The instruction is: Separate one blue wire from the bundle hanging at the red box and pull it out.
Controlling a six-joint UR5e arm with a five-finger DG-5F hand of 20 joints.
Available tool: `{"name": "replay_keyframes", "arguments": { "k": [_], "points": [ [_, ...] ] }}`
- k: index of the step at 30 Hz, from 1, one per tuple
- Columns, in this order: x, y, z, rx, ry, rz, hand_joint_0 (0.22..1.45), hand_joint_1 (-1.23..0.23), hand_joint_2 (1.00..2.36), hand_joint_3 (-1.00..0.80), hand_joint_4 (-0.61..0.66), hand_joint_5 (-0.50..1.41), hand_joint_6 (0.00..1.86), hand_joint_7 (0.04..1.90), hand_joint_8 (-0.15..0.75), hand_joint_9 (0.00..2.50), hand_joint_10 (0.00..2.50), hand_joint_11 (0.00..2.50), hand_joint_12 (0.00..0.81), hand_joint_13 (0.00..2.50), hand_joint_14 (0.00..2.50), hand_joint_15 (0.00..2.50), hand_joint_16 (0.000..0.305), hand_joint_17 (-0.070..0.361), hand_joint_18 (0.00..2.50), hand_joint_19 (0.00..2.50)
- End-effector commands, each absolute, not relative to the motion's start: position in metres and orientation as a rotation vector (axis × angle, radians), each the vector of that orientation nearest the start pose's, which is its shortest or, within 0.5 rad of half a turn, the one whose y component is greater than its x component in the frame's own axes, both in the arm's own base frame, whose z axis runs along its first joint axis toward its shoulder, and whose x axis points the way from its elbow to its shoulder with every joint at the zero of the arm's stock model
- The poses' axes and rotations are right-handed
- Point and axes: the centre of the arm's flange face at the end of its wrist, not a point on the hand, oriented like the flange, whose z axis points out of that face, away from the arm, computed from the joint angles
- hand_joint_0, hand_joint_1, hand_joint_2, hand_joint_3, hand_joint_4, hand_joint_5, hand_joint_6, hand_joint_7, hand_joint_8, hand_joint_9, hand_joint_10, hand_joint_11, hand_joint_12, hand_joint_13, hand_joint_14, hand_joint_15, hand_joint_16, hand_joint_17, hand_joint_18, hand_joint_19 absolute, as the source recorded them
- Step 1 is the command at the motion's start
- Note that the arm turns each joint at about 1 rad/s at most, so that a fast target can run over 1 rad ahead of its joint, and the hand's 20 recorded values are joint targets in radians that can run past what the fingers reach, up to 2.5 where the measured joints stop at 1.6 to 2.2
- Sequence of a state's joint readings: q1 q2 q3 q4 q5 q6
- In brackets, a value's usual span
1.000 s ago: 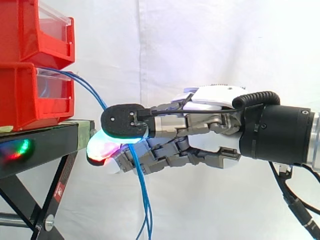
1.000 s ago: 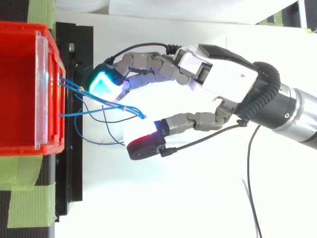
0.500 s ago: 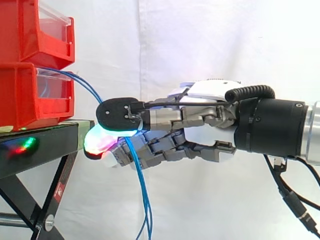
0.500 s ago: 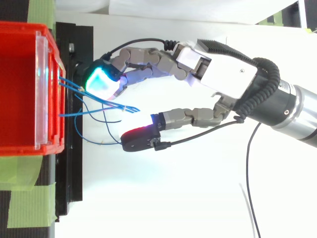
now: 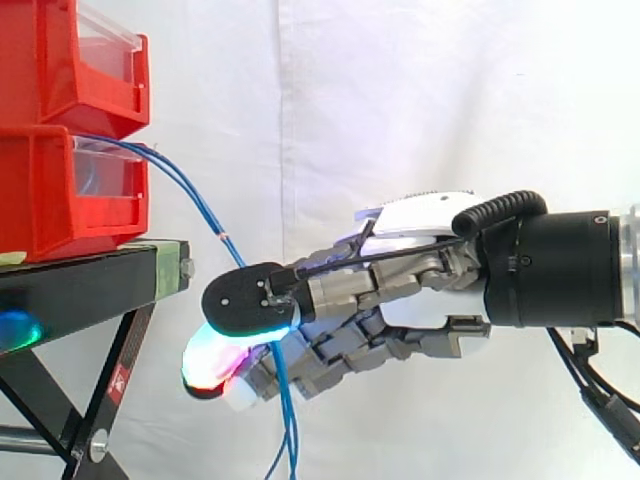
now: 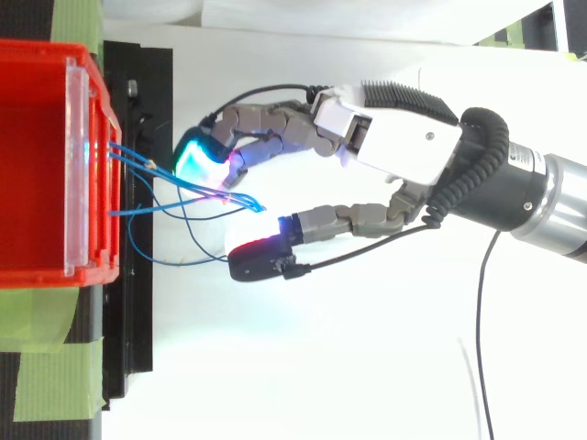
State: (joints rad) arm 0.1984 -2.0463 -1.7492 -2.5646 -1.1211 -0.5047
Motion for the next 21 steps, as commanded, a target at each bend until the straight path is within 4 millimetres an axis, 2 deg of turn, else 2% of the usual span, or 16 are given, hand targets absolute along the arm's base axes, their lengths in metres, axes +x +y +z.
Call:
{"name": "replay_keyframes", "arguments": {
  "k": [1,8,12,16,21],
  "points": [
    [0.611,-0.052,0.194,0.994,1.381,0.669,0.57,-0.65,1.01,-0.38,0.22,-0.19,0.8,1.06,0.308,0.53,0.01,0.49,0.389,0.36,0.01,0.33,0.057,0.128,0.22,0.43],
    [0.611,-0.051,0.195,0.946,1.423,0.723,0.57,-0.65,1.01,-0.39,0.22,-0.19,0.78,1.06,0.311,0.53,0.01,0.5,0.389,0.36,0.01,0.33,0.057,0.128,0.22,0.43],
    [0.611,-0.052,0.203,0.937,1.415,0.725,0.56,-0.64,1.01,-0.4,0.25,-0.18,0.71,1.09,0.31,0.53,0.01,0.49,0.391,0.36,0.01,0.33,0.057,0.128,0.22,0.43],
    [0.61,-0.056,0.204,0.932,1.412,0.712,0.56,-0.64,1.01,-0.41,0.26,-0.15,0.56,1.27,0.31,0.52,0.01,0.49,0.393,0.36,0.01,0.34,0.057,0.129,0.22,0.43],
    [0.61,-0.064,0.205,0.943,1.402,0.707,0.55,-0.64,1.01,-0.41,0.26,-0.14,0.5,1.32,0.308,0.52,0.01,0.48,0.394,0.36,0.01,0.34,0.058,0.13,0.21,0.44]
  ]
}}
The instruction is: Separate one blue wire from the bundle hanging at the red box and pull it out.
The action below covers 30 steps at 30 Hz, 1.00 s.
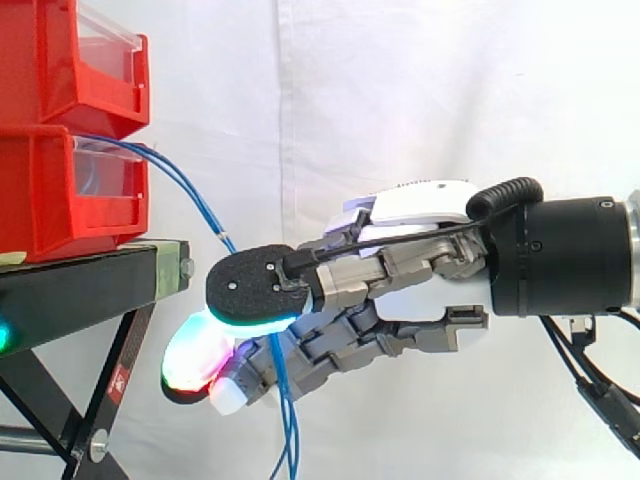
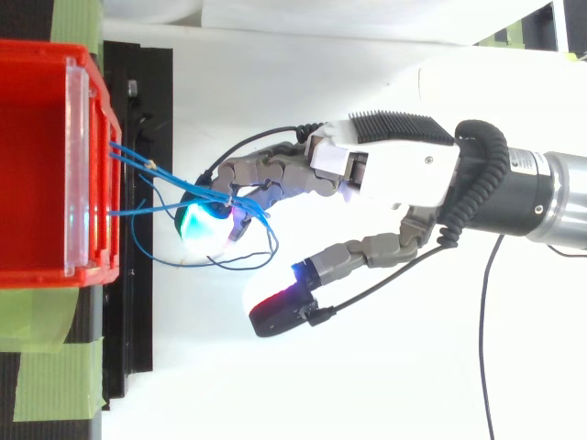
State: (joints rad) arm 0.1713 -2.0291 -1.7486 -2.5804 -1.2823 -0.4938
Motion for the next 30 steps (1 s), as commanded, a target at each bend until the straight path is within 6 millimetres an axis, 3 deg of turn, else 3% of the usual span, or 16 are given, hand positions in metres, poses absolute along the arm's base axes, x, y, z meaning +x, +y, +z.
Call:
{"name": "replay_keyframes", "arguments": {
  "k": [1,20,30],
  "points": [
    [0.61,-0.064,0.205,0.943,1.402,0.707,0.55,-0.64,1.01,-0.41,0.26,-0.14,0.5,1.32,0.309,0.52,0.01,0.48,0.394,0.36,0.01,0.33,0.058,0.13,0.21,0.44],
    [0.618,-0.086,0.237,0.941,1.327,0.708,0.59,-0.68,1.01,-0.38,0.23,-0.17,0.71,1.1,0.306,0.55,0.01,0.5,0.388,0.38,0.01,0.33,0.057,0.127,0.25,0.44],
    [0.617,-0.09,0.236,0.944,1.326,0.702,0.6,-0.69,1.01,-0.37,0.22,-0.19,0.8,1.08,0.308,0.56,0.01,0.51,0.388,0.4,0.01,0.33,0.056,0.126,0.27,0.44]
  ]
}}
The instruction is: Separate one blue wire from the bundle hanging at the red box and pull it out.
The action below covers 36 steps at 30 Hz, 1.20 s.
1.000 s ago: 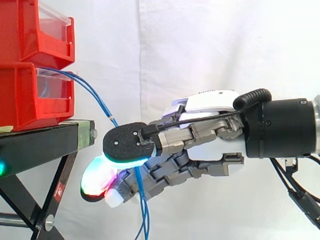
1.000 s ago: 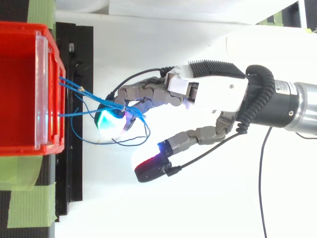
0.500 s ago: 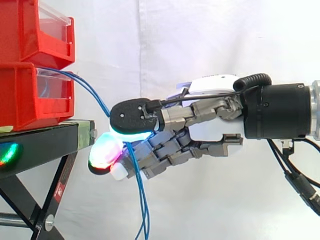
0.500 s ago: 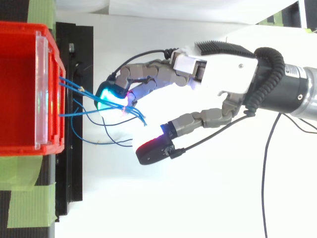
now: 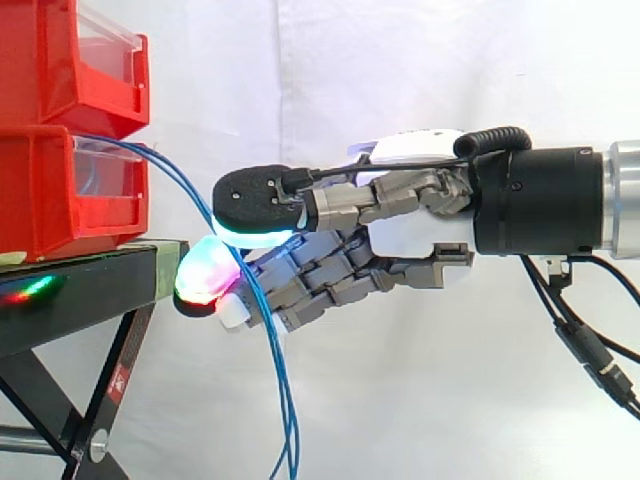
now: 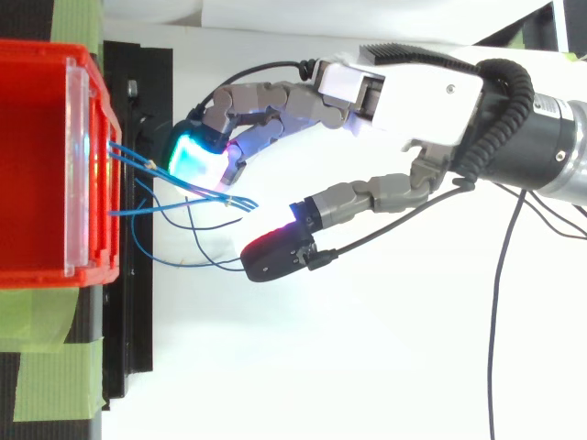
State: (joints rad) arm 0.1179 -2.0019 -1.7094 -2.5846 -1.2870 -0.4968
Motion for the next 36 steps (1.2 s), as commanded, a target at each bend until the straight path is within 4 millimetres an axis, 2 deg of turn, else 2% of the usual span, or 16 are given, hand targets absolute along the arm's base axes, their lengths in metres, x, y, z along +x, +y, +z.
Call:
{"name": "replay_keyframes", "arguments": {
  "k": [1,15,36],
  "points": [
    [0.617,-0.09,0.2364,0.944,1.326,0.702,0.6,-0.7,1.01,-0.36,0.23,-0.19,0.81,1.08,0.308,0.56,0.01,0.52,0.388,0.4,0.01,0.34,0.056,0.126,0.27,0.44],
    [0.617,-0.09,0.2364,0.944,1.326,0.702,0.58,-0.69,1.02,-0.2,0.24,-0.2,0.89,1.08,0.312,0.6,0.01,0.59,0.393,0.43,0.01,0.35,0.056,0.127,0.29,0.44],
    [0.6164,-0.0929,0.2426,0.945,1.312,0.706,0.56,-0.68,1.02,-0.05,0.21,-0.17,0.89,1.22,0.336,0.74,0.02,0.7,0.401,0.54,0.02,0.43,0.057,0.128,0.35,0.47]
  ]
}}
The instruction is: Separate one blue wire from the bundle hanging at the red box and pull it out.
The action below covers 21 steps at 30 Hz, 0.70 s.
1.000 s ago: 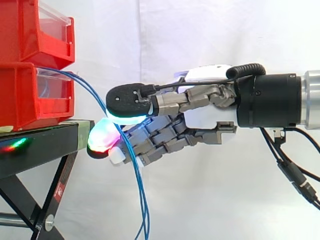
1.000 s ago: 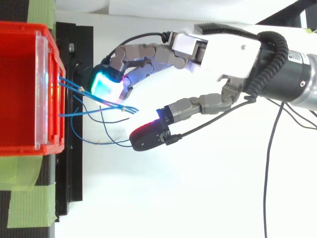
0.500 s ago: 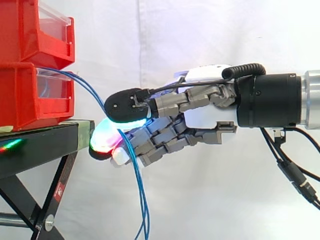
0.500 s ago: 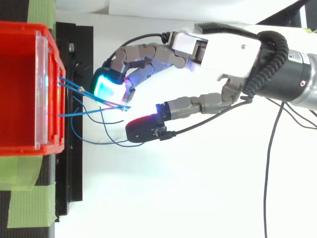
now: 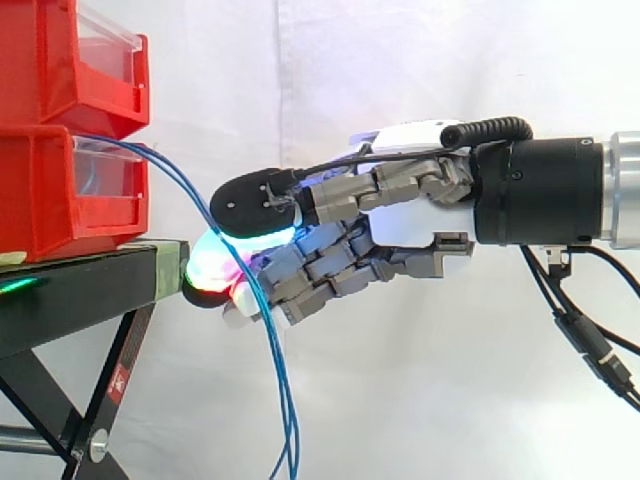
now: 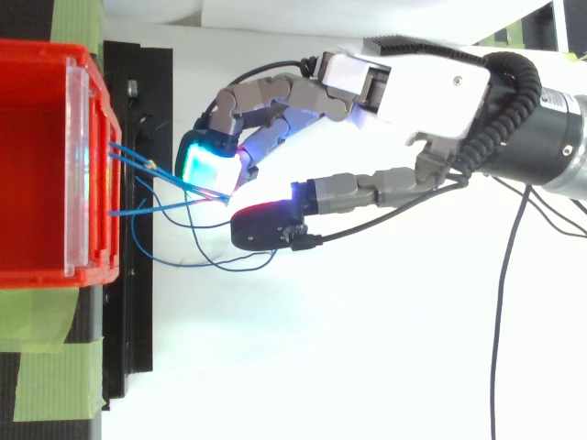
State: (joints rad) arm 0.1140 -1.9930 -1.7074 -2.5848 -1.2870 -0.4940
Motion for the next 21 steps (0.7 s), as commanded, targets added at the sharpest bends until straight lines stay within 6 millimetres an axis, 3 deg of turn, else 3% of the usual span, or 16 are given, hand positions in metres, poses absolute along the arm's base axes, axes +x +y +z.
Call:
{"name": "replay_keyframes", "arguments": {
  "k": [1,12,21],
  "points": [
    [0.6164,-0.0929,0.2426,0.945,1.312,0.706,0.57,-0.68,1.02,-0.04,0.21,-0.17,0.89,1.23,0.336,0.75,0.02,0.71,0.401,0.54,0.02,0.44,0.057,0.128,0.35,0.48],
    [0.6167,-0.0938,0.2433,0.945,1.31,0.705,0.58,-0.71,1.03,-0.03,0.19,-0.17,0.89,1.24,0.332,0.77,0.02,0.77,0.398,0.57,0.02,0.47,0.056,0.126,0.4,0.5],
    [0.6204,-0.0943,0.2476,0.94,1.301,0.707,0.55,-0.66,1.02,-0.25,0.24,-0.19,0.85,1.14,0.336,0.76,0.02,0.75,0.408,0.56,0.02,0.48,0.058,0.13,0.38,0.52]
  ]
}}
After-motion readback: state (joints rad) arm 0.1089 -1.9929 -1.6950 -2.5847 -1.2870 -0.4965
